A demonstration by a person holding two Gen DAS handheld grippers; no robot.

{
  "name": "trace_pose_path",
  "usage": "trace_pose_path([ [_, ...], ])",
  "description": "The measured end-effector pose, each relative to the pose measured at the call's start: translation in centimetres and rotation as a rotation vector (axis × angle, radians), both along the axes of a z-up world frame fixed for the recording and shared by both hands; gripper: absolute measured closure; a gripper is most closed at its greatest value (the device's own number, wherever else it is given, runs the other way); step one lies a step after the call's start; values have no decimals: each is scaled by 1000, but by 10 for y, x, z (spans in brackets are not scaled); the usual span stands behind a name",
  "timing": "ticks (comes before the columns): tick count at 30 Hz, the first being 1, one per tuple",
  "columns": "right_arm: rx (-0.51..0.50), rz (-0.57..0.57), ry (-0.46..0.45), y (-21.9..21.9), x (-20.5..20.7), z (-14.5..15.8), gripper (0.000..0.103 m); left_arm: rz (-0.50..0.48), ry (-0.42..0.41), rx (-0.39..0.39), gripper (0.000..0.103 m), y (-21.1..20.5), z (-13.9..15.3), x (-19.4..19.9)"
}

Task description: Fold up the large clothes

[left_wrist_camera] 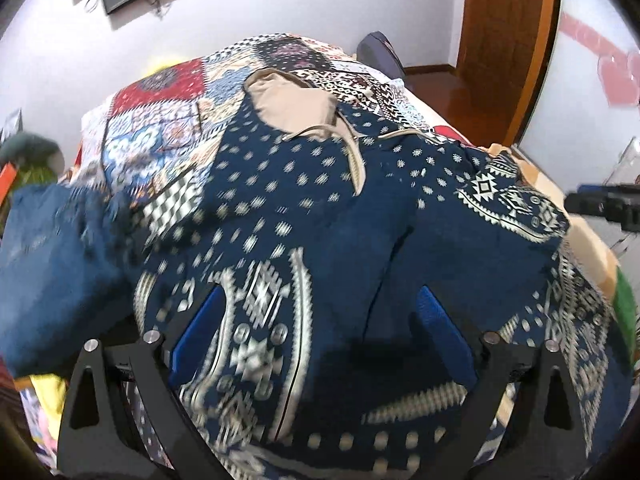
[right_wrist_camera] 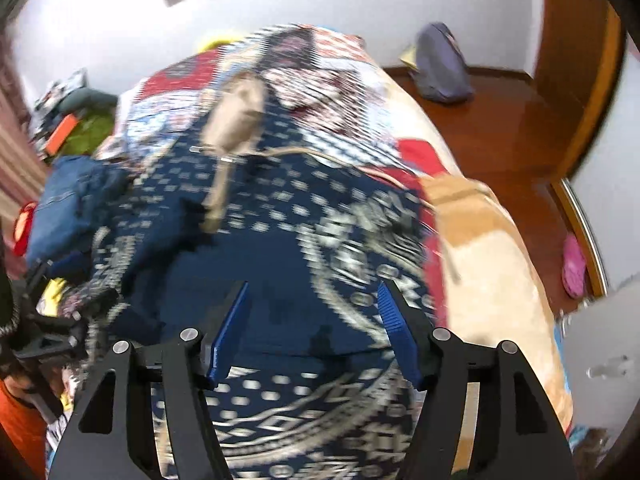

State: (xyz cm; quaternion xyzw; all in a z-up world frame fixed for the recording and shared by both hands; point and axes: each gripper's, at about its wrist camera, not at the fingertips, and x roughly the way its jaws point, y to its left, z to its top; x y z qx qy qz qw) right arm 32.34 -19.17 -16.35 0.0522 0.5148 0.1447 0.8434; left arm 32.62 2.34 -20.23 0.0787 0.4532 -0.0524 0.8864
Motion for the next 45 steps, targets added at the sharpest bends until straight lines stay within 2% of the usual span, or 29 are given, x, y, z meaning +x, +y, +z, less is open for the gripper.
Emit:
trace_pose_path([
  [1, -1, -12, 17, -5, 3, -8, 42, -9, 9, 5, 19, -4, -3, 6],
  [3, -5, -29, 43, -13, 5, -19, 42, -32, 37, 12, 26, -12, -13, 22],
  [5, -5, -41, 77, -17, 9, -35, 42, -35, 55, 13, 40, -13, -20, 31],
  [7, -14, -48, 95, -20, 10, -47, 42, -30, 93, -35, 73, -8, -27, 40],
  [10, -51, -47, 112, -21, 11, -63, 42, 11, 79, -125, 91, 7, -21, 40],
  [13, -52, -50, 111, -26, 8, -69, 36, 67, 18, -237, 93, 34, 0, 32],
  [15, -32, -52, 127, -30, 9, -68, 36, 86, -16, -289, 93, 50, 13, 24],
  [17, -20, -49, 134, -32, 11, -61, 36, 95, -44, -316, 93, 63, 26, 16],
  [19, -3, -56, 99, -34, 10, -50, 36, 99, -66, -328, 93, 73, 35, 5],
  [23, -26, -41, 50, -25, 11, -40, 36, 133, -83, -284, 93, 88, 33, -12],
  [29, -70, 51, 141, 1, 10, -73, 36, 193, 52, -251, 92, 109, -5, -28],
  [32, -89, 45, 124, 4, 7, -75, 36, 222, 92, -210, 79, 117, -21, -42],
  [35, -72, 39, 134, 0, 7, -76, 36, 258, 88, -175, 67, 130, -27, -56],
  [37, -70, 37, 136, -2, 7, -76, 36, 281, 85, -170, 52, 141, -30, -66],
  [39, -76, 35, 136, -3, 7, -79, 36, 303, 87, -160, 49, 151, -32, -73],
  [41, -81, 29, 141, -2, 8, -77, 36, 320, 101, -111, 49, 156, -32, -77],
  [45, -74, 13, 135, -2, 9, -65, 36, 310, 86, -71, 49, 161, -20, -84],
])
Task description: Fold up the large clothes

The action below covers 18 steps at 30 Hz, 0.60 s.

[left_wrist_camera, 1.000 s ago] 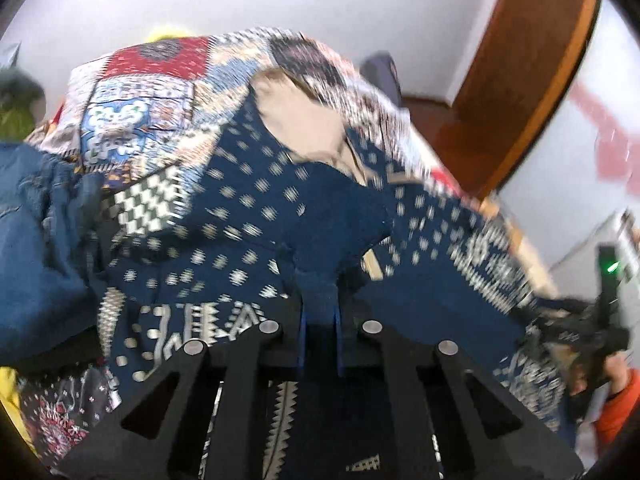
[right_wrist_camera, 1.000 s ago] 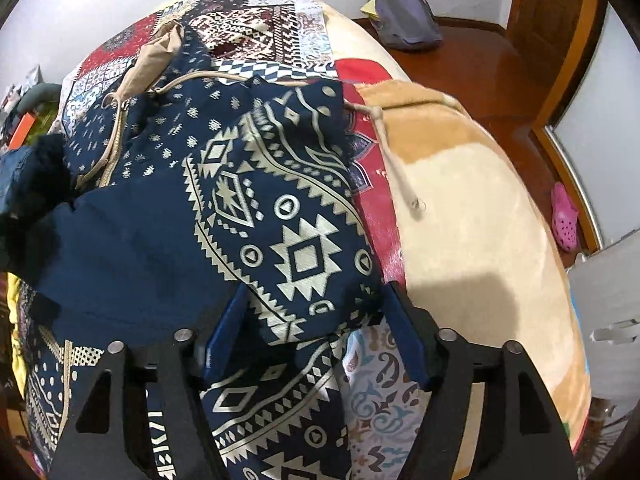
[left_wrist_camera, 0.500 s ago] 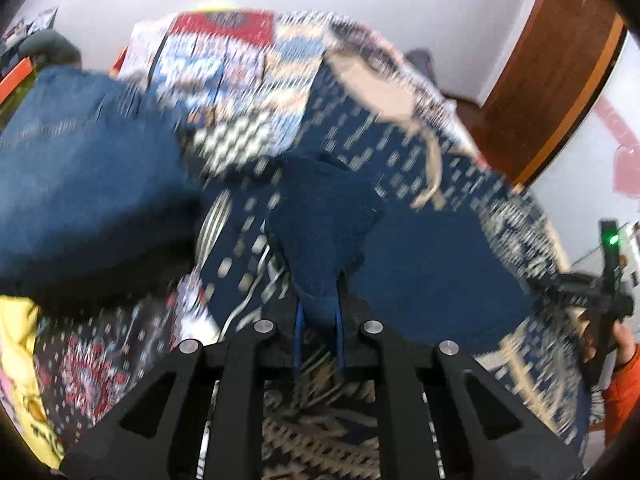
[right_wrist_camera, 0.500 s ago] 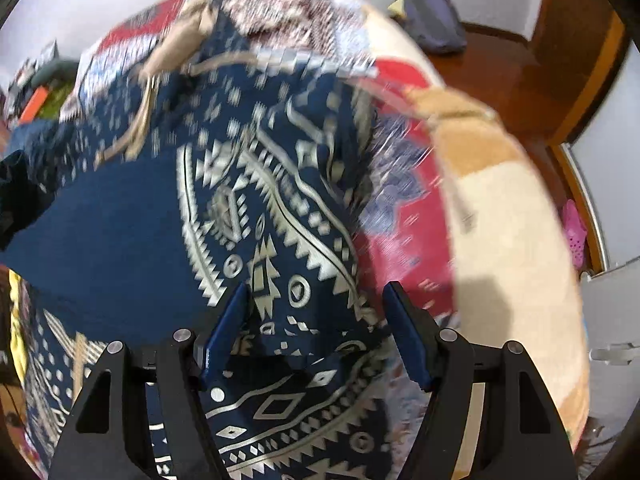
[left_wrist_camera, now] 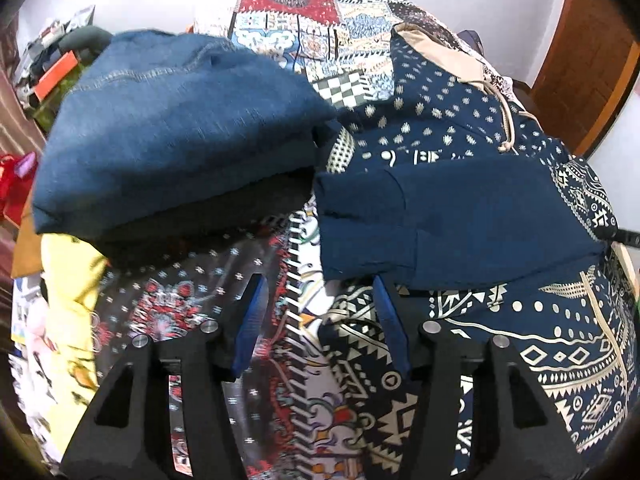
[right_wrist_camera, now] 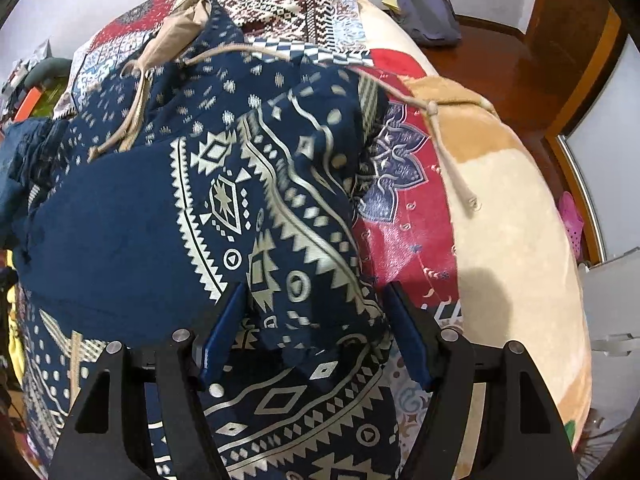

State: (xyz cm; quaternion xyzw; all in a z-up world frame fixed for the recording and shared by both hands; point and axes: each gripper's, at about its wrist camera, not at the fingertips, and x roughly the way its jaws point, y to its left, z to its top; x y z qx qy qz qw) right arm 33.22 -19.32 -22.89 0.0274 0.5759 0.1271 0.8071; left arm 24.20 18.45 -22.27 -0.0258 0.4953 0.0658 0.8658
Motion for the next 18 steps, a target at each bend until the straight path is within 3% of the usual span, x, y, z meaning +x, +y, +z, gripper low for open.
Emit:
trace_pose_path([
  [7, 35, 3, -143, 1, 10, 64, 36, -80, -146, 47, 35, -22, 58, 15],
  [12, 59, 34, -259, 13, 25, 108, 36, -142, -225, 38, 35, -41, 94, 55],
  [18, 87, 64, -348, 41, 47, 135, 36, -181, -284, 8, 29, -57, 119, 109],
])
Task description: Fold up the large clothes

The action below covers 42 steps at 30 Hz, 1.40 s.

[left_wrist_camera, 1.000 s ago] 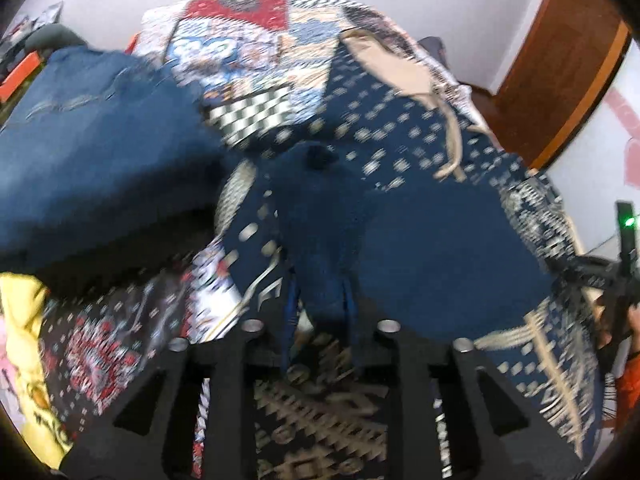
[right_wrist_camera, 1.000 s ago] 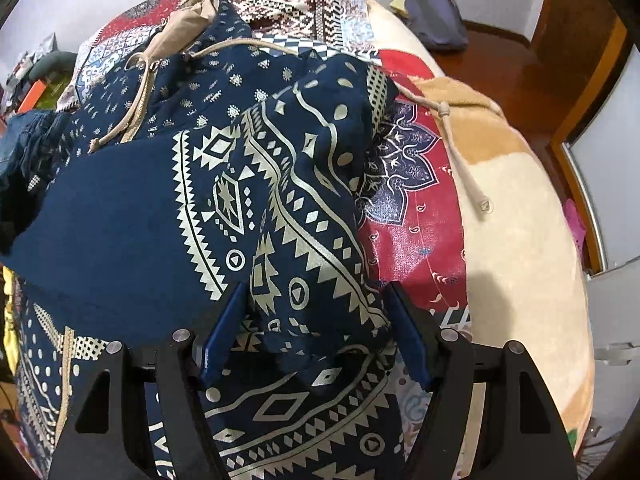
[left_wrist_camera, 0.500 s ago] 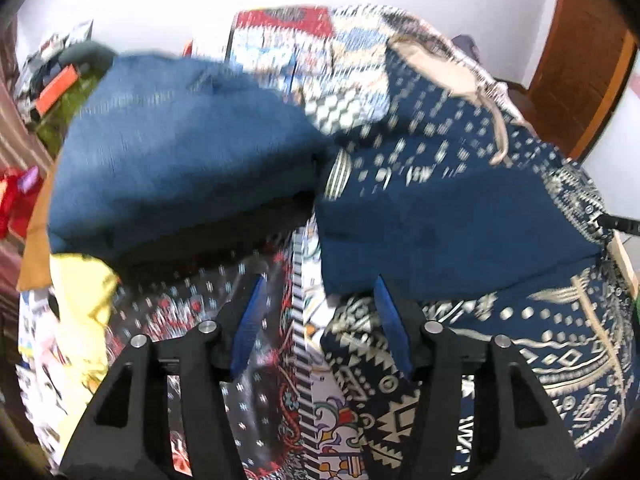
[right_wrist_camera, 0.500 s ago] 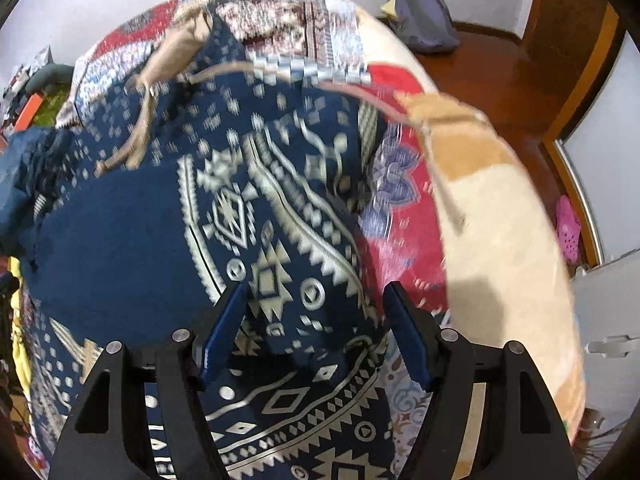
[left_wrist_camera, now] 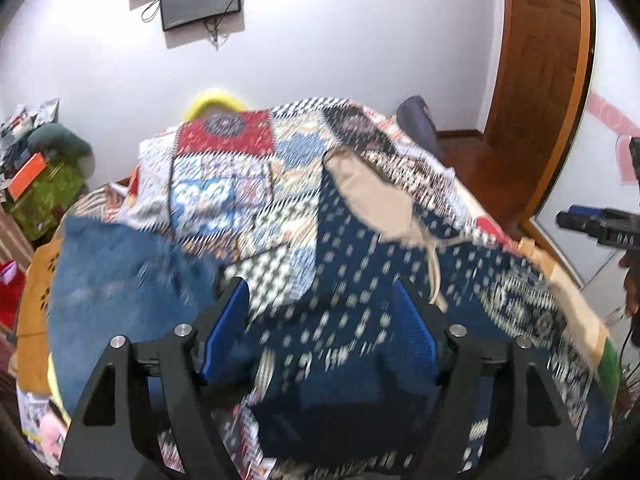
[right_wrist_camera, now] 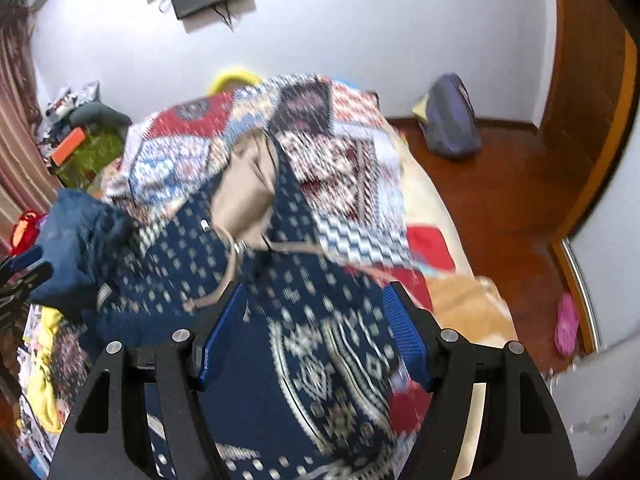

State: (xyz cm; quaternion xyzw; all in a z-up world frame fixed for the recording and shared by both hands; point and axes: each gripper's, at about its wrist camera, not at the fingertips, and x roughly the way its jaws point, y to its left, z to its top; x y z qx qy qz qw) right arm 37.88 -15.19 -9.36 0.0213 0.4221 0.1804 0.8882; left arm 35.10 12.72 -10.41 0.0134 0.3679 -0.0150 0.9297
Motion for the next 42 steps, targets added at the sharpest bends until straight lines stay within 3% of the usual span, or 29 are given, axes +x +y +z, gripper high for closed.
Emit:
trace_pose_path([
  [8, -10, 40, -5, 42, 53, -15, 36, -4, 69, -58, 28, -9, -24, 86],
  [19, -67, 35, 172, 90, 147, -103, 36, 43, 242, -121, 28, -8, -109, 184],
  [25, -38, -10, 260, 97, 177, -143, 36, 80, 299, -155, 28, -5, -143, 213],
  [29, -16, 10, 229, 97, 175, -145, 41, 86, 257, -150, 29, -6, -148, 215],
  [32, -32, 46, 197, 101, 169, -141, 70, 70, 236, -167, 55, -8, -146, 214],
  [34, -52, 57, 186, 103, 163, -136, 92, 48, 250, -194, 88, -10, -143, 213],
  [38, -43, 45, 170, 98, 152, -121, 93, 50, 264, -190, 96, -13, -125, 204],
  [42, -26, 67, 111, 92, 129, -90, 93, 20, 235, -184, 96, -12, -91, 177],
])
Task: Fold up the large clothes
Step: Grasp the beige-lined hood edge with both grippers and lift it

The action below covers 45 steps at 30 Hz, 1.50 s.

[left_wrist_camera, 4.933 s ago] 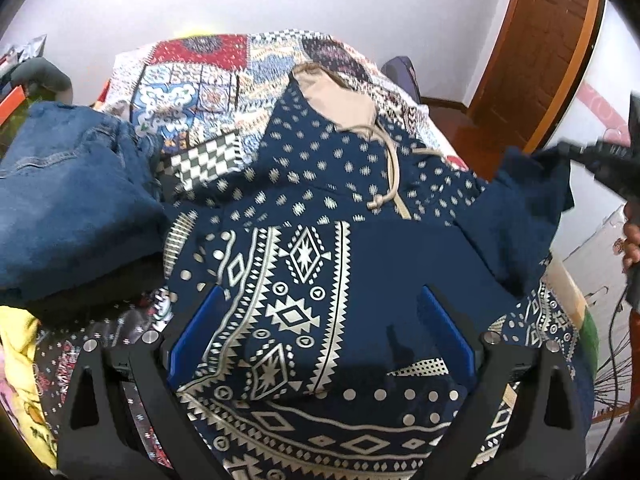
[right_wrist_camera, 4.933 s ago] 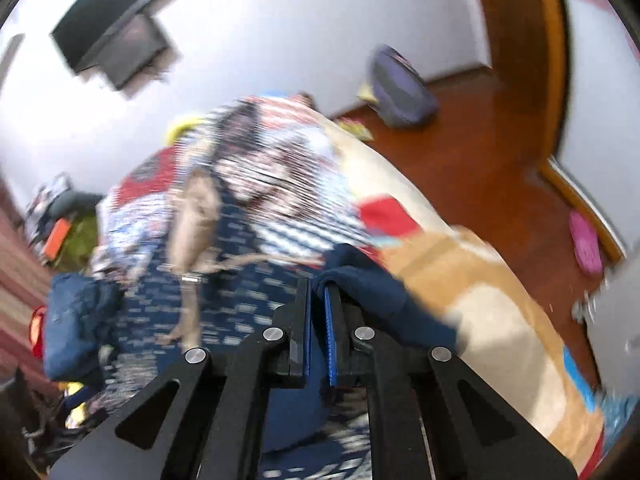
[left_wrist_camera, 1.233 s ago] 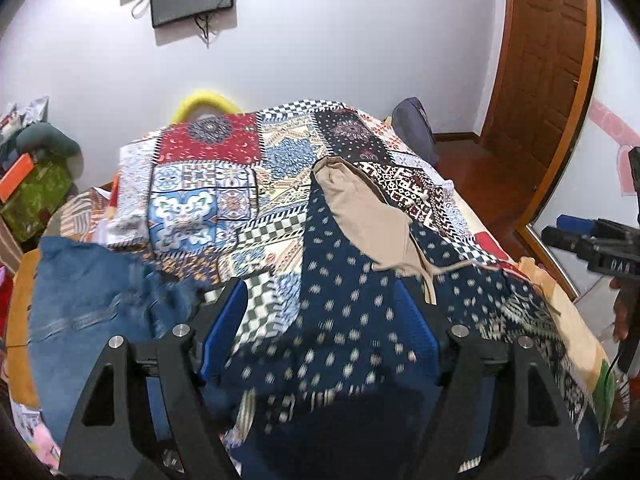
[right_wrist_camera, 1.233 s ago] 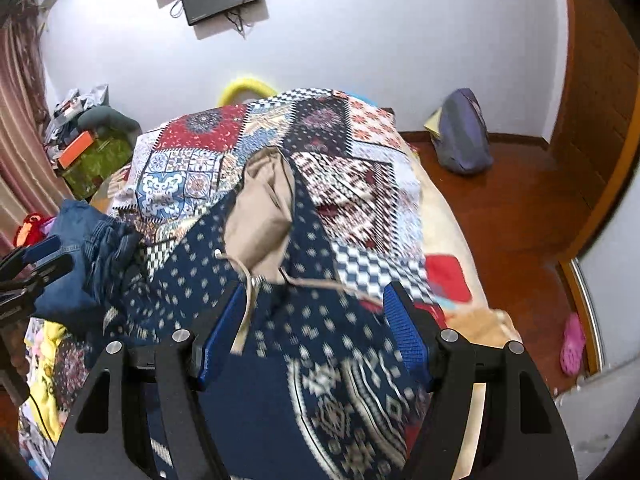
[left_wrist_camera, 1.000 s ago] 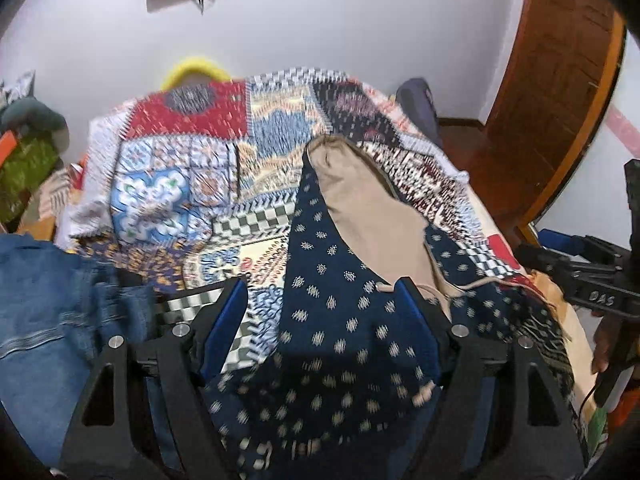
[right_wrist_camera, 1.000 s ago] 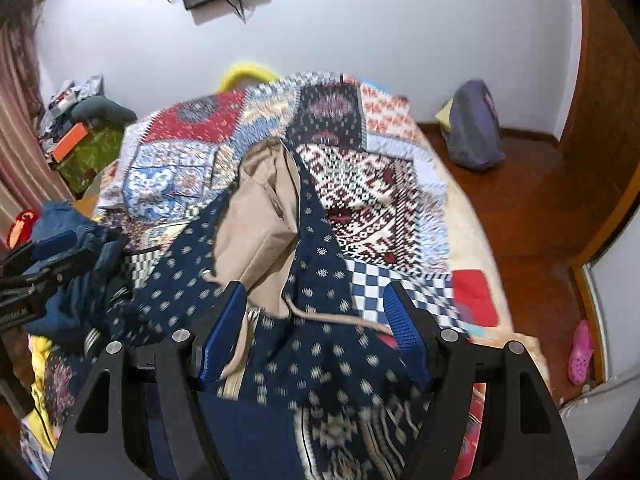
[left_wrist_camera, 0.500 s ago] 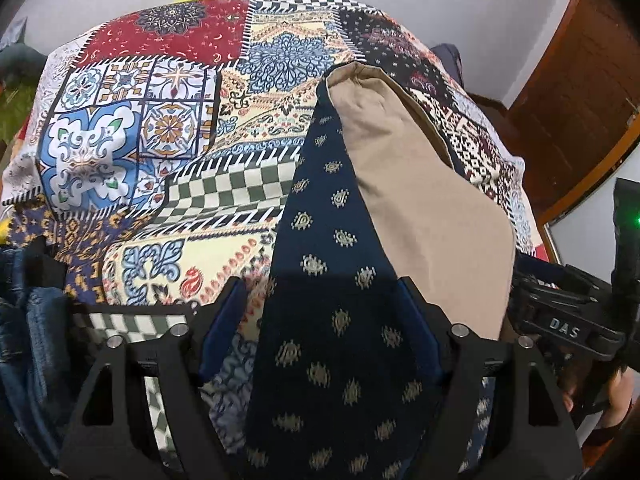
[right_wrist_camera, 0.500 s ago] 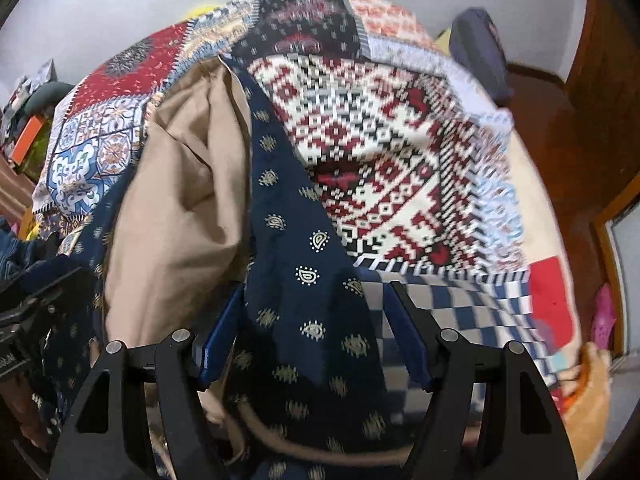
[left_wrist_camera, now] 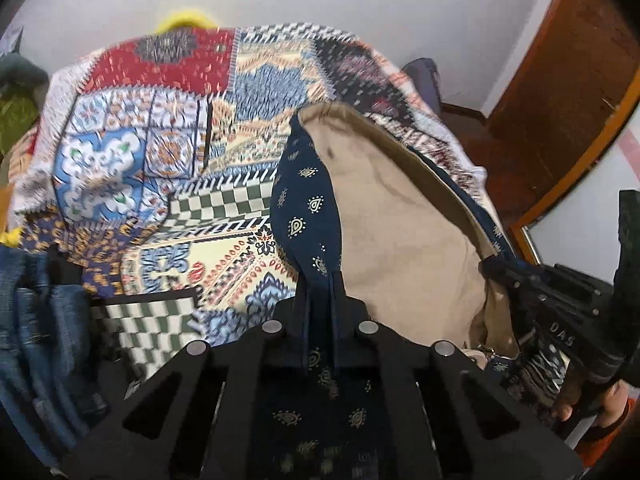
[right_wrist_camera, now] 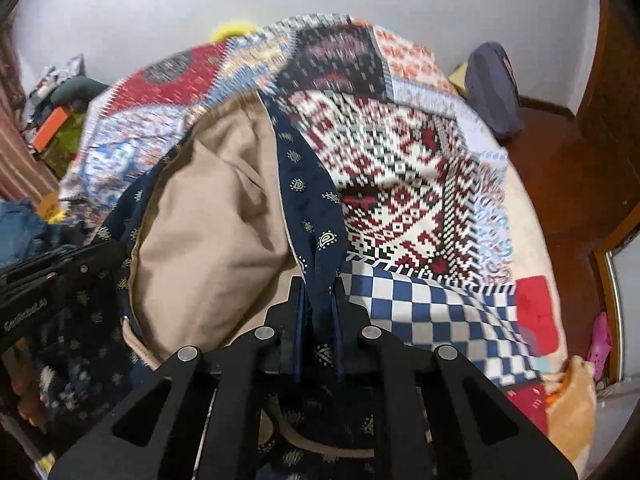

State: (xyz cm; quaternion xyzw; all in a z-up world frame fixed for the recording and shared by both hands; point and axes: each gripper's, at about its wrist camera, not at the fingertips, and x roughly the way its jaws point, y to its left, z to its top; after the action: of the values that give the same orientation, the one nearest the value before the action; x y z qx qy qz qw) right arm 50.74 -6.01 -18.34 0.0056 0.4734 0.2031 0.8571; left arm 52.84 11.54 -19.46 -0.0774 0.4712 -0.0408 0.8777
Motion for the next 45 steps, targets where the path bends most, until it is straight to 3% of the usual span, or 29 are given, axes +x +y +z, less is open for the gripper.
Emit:
trace_pose_path([
  [7, 53, 42, -70, -28, -61, 59, 93, -72, -32, 29, 96, -7, 49, -69],
  [13, 46, 84, -67, -43, -110, 68, 93, -139, -28, 23, 96, -23, 59, -136],
  [20, 32, 93, 11, -66, -161, 35, 93, -147, 35, 61, 96, -27, 19, -194],
  [29, -31, 36, 76, -84, -183, -11, 93, -90, 114, 64, 95, -18, -37, -218],
  [31, -39, 30, 80, -84, -182, -11, 92, -87, 112, 76, 90, -19, -37, -221],
  [35, -62, 17, 67, -85, -189, 5, 74, -102, 76, 109, 80, -23, -20, -226],
  [37, -46, 30, 26, -83, -192, 21, 69, -101, 32, 134, 59, -24, -6, -228],
  [39, -37, 36, -14, -80, -193, 33, 63, -101, -20, 160, 48, -26, 9, -229],
  [42, -11, 49, -81, -72, -188, 53, 50, -107, -69, 178, 45, -28, 26, -222],
  [45, -5, 68, -118, -60, -179, 62, 49, -106, -102, 184, 43, -31, 37, -208],
])
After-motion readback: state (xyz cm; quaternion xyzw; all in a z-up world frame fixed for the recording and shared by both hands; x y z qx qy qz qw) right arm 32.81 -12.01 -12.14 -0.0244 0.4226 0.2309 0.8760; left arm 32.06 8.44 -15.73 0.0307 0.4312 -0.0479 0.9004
